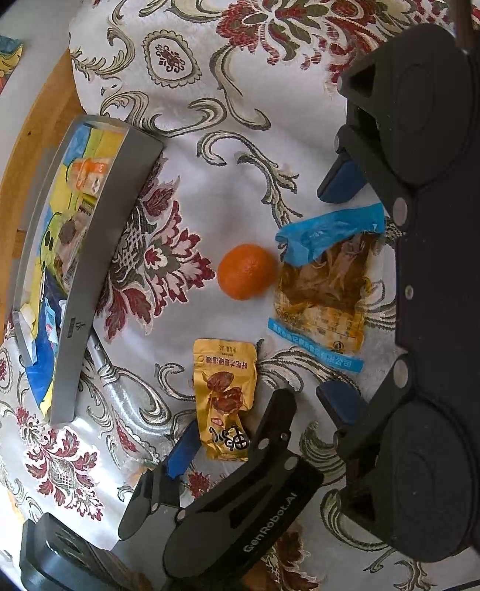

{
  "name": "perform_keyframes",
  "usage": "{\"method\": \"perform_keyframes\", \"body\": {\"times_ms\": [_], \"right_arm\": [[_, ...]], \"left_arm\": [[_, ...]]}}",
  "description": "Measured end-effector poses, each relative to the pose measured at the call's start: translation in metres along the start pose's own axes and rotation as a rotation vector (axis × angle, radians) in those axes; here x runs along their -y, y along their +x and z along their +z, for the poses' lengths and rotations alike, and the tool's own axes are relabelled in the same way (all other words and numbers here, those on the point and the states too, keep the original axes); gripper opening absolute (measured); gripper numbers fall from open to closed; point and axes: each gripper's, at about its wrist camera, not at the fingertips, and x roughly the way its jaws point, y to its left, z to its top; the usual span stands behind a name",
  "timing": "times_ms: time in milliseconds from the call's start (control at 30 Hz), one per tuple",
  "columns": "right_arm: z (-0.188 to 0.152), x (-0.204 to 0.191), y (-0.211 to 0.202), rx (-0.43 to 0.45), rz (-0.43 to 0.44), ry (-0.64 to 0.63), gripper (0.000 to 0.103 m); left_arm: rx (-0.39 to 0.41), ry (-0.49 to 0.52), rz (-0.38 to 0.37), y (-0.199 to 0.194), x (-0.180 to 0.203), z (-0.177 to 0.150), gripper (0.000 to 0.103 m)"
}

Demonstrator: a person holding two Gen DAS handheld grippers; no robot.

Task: Organize snacks
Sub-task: 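Approach the dried-meat pouch with the right tool while the left tool approaches the jerky pouch, then grasp the clear meat pouch with the right tool while the left tool grasps the yellow jerky pouch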

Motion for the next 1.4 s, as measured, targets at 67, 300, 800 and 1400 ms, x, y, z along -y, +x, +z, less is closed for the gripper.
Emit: {"method": "perform_keyframes", "body": {"times_ms": [67, 300, 800, 1400], "right_arm": [[0.001, 0.0, 0.001, 0.001, -0.004, 0.001, 0.102], [0.002, -0.003, 0.006, 0.004, -0.019, 0.007, 0.102], [0.0, -0.005, 0.006, 0.015, -0.011, 0.053, 0.094], [0.0, -0.007, 0.001, 0.047, 0.009, 0.061, 0.077]], "left_arm": [[-0.001, 0.001, 0.003, 0.002, 0.002, 0.001, 0.098], [-0.008, 0.007, 0.034, 0.004, 0.006, 0.002, 0.086], [-0.014, -0.049, 0.081, -0.002, 0.009, -0.001, 0.059], [-0.035, -0.207, 0.184, -0.007, 0.027, -0.002, 0.057]]}}
